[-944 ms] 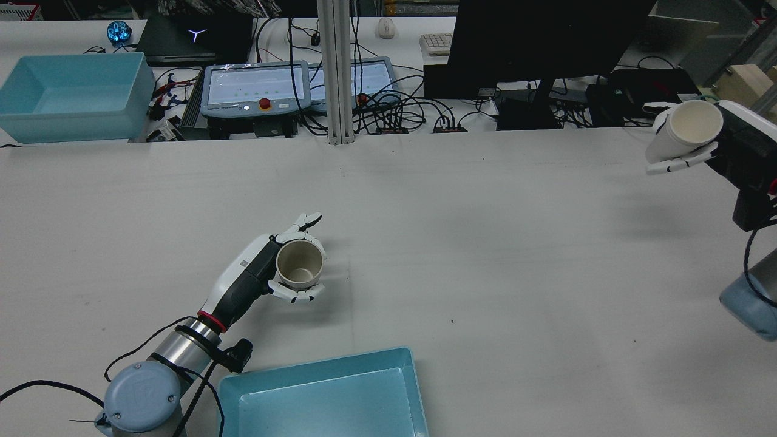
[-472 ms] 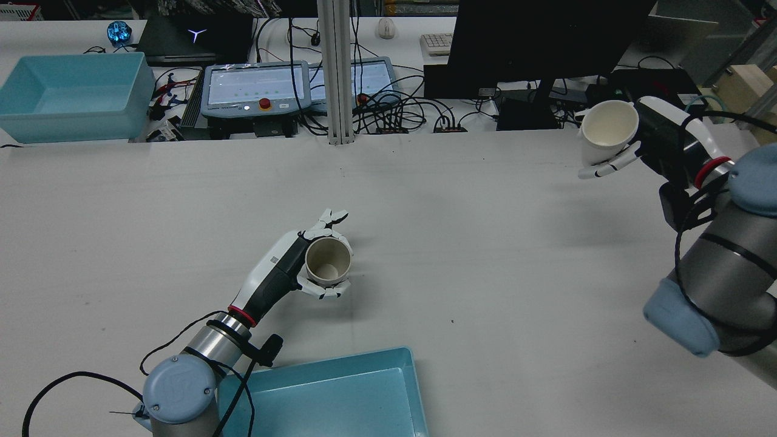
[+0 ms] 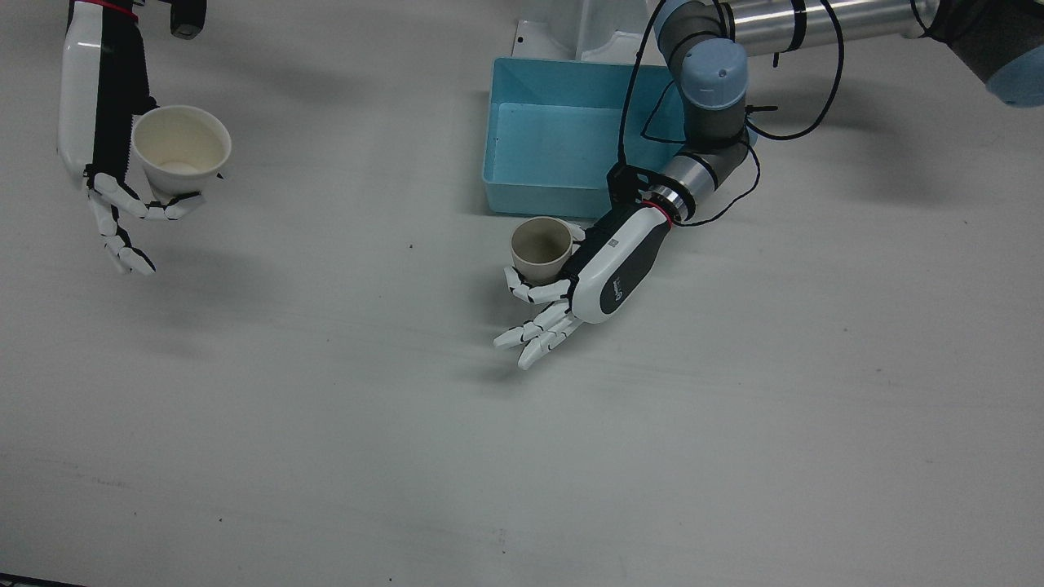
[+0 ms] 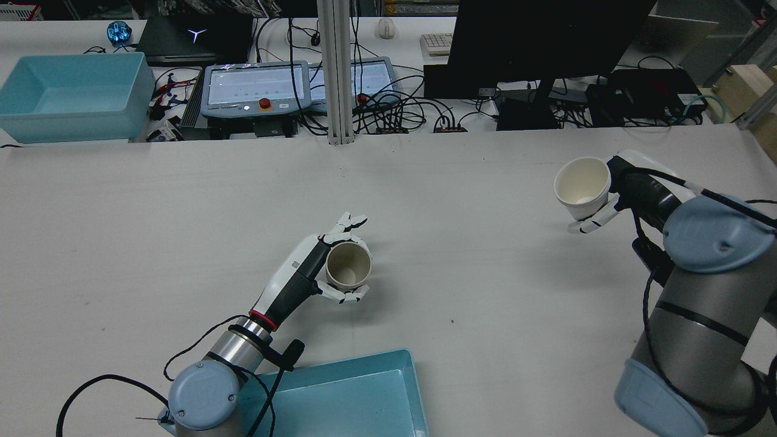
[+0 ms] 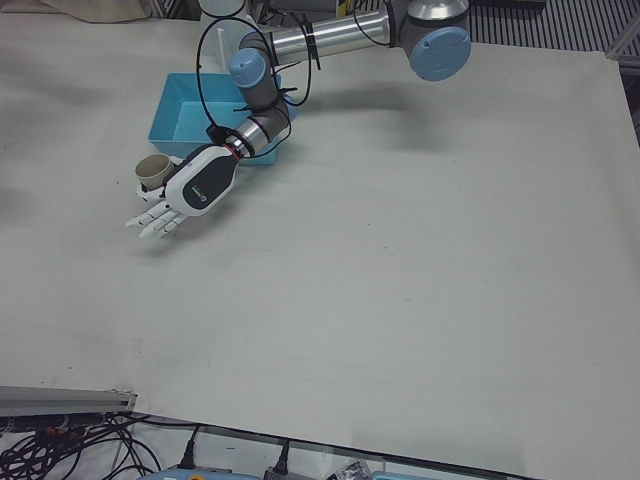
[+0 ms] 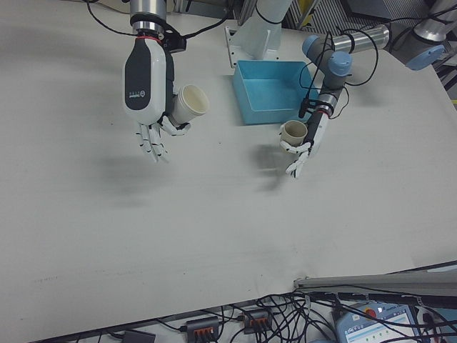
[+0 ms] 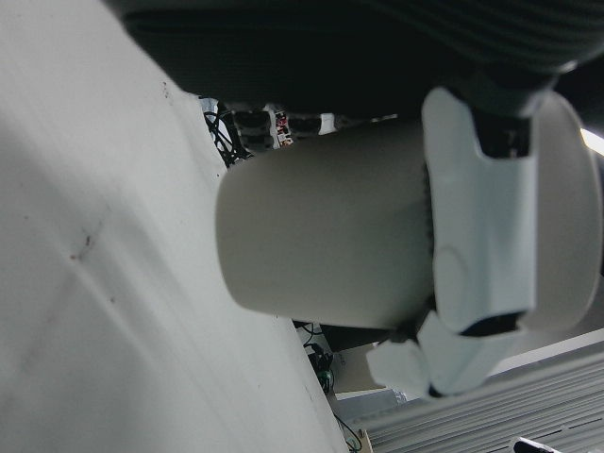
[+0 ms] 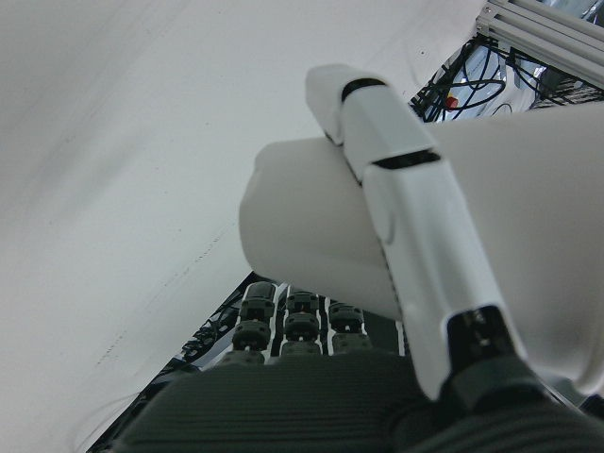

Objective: Pour water

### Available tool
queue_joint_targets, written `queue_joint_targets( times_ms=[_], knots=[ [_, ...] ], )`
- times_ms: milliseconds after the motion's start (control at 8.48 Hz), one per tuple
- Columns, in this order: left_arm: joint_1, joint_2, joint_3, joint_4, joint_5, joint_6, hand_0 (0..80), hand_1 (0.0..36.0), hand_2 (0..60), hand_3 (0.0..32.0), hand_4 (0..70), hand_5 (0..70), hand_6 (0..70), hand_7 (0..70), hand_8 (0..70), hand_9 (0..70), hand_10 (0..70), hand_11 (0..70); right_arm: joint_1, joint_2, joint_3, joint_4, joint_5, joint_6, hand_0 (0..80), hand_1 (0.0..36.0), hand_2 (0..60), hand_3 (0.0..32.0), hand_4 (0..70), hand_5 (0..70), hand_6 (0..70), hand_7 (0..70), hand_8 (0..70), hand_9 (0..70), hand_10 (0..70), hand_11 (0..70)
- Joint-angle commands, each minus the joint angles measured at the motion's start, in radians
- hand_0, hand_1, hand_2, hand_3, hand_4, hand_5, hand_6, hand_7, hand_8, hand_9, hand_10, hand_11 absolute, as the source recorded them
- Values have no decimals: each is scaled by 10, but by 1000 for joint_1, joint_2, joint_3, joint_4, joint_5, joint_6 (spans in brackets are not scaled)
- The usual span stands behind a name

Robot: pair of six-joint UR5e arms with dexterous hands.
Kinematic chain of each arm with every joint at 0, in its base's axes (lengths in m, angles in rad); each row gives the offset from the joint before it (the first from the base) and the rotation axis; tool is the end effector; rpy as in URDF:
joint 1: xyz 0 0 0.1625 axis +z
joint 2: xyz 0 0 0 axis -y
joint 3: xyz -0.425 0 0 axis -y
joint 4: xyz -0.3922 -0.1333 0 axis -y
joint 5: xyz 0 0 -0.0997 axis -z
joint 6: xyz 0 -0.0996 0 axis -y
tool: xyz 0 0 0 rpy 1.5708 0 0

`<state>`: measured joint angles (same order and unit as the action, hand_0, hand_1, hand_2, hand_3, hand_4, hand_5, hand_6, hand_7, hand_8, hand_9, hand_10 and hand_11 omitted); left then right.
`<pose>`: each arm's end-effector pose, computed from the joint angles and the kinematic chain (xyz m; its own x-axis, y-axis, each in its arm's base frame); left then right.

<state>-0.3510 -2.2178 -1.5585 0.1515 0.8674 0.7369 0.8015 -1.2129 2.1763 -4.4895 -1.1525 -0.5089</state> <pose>0.5758 -0.4214 0.3220 -0.8857 -0.2772 -0.3725 0.2145 0.4672 -0.8577 -0.1671 -0.4224 0.3651 -0.6749 0.4502 0.5847 -0.6753 -0.0574 -0.7353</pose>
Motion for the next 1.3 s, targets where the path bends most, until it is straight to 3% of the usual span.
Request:
queue_joint_targets(
  times_ms=[0,236,590,1062,1180],
  knots=[
    [27,-6,5,-39,-18,59,588,360,600,0,563,700,138,126,54,25,53,96,-37,7,-74,-63,11,73,800,360,299,0,700,700,220,233,137,128,97,169],
    [36,-43,46,-67,-16,88,587,360,600,0,585,700,152,138,59,31,56,99,-56,62,-153,-118,-25,111,800,360,290,0,700,700,211,223,135,125,102,177],
    [26,-127,83,-82,-4,91,583,355,600,0,592,700,161,145,60,33,56,99,-65,151,-197,-161,-24,128,800,360,311,0,700,700,222,233,139,131,105,180],
    [-16,-275,250,-36,51,99,617,360,600,0,652,700,212,188,72,47,59,105,-129,320,-247,-330,-18,231,800,360,302,0,700,700,215,229,138,130,104,180],
    [-16,-284,265,-36,51,99,619,360,600,0,670,700,225,199,76,51,63,111,-165,328,-247,-371,-12,271,800,360,305,0,700,700,218,232,138,132,105,182]
  ],
)
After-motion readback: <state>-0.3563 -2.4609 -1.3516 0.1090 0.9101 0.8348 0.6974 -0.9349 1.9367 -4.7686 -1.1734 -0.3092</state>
